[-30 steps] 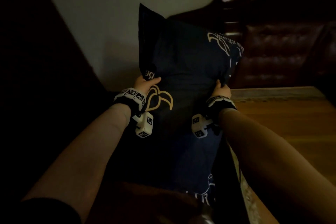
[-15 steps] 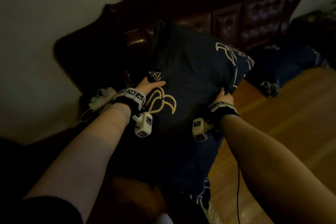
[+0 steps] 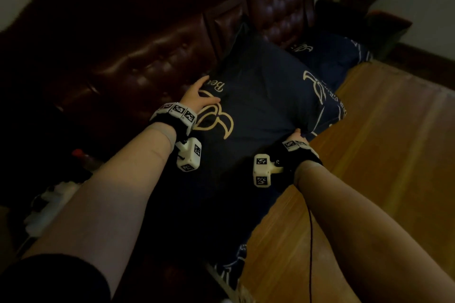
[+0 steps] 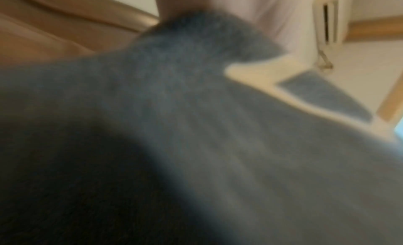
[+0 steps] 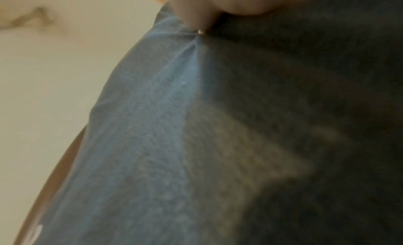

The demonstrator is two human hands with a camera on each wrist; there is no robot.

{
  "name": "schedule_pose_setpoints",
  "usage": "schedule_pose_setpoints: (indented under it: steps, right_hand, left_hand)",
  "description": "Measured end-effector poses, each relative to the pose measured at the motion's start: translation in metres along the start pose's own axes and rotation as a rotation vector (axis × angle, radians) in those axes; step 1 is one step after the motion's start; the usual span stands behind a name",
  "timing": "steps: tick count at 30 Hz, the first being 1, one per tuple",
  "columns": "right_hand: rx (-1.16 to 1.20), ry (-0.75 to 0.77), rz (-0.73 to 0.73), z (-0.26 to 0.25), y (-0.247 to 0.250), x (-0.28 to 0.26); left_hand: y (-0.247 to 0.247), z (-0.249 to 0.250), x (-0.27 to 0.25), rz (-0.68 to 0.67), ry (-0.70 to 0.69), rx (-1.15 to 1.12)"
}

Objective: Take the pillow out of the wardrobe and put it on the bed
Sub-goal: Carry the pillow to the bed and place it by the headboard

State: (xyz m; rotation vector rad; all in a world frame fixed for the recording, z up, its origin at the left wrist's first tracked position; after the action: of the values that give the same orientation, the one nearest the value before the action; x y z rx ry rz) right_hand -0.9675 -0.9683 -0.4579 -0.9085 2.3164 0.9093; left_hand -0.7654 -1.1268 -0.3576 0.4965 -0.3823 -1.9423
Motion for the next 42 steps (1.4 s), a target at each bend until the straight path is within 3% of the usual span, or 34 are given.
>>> schedule_pose_setpoints:
  steps: [6,10,14,16,21,26,29,32,35,40,42]
  right_hand:
    - [-0.444,-0.028,-0.072,-0.011,-0.026,0.083]
    - [-0.529,-0.06,-0.123,0.015,-0.058,0.131]
    - [-0.193,-0.261,-0.044,0.039,-0.091,0.165]
    - [-0.097,-0.285,-0.024,0.053,-0.104,0.178]
    - [0.102,-0.248,0.061,0.071,-0.127,0.2]
    - [0.176,-0.116,-0.034,0.071,-0.149,0.214]
    - [0.146,0.01,-0.06,0.064,-0.163,0.21]
    - [0.136,0.12,-0.091,0.044,-0.177,0.203]
    - [0.213,0.111,-0.059,0.033,-0.182,0.206]
    - [0.274,0.051,0.019,0.046,-0.18,0.211]
    - [0.26,0.028,0.001,0.045,-0.183,0.214]
  left_hand:
    - [-0.024,-0.034,0.109,0.049,-0.057,0.056]
    - [-0.038,-0.102,0.144,-0.012,0.049,0.029]
    - [-0.042,-0.185,0.153,-0.114,0.217,0.191]
    - [-0.039,-0.218,0.156,-0.139,0.3,0.257]
    - [-0.032,-0.27,0.164,-0.198,0.463,0.345]
    - [-0.041,-0.3,0.169,-0.331,0.51,0.383]
    - [-0.039,-0.311,0.163,-0.376,0.515,0.596]
    - [-0.022,-0.32,0.159,-0.35,0.534,0.773]
    - [-0.011,-0.311,0.165,-0.221,0.499,0.688]
    - [-0.009,-0.284,0.183,0.143,0.234,0.559]
    - [-0.005,-0.294,0.188,0.166,0.282,0.493]
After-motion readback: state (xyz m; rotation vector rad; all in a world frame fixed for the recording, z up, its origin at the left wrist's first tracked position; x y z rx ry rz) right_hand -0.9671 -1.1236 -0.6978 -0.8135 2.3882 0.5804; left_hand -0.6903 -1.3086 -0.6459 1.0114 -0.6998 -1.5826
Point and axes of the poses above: each hand's wrist, its own x-axis towards the middle knuckle, its own y-axis out of the back of the hand, z = x × y, the point moved 4 cm from there along x, towards the middle knuckle, and after that the axes turned 3 degrees about -x, right-handed, at the moved point
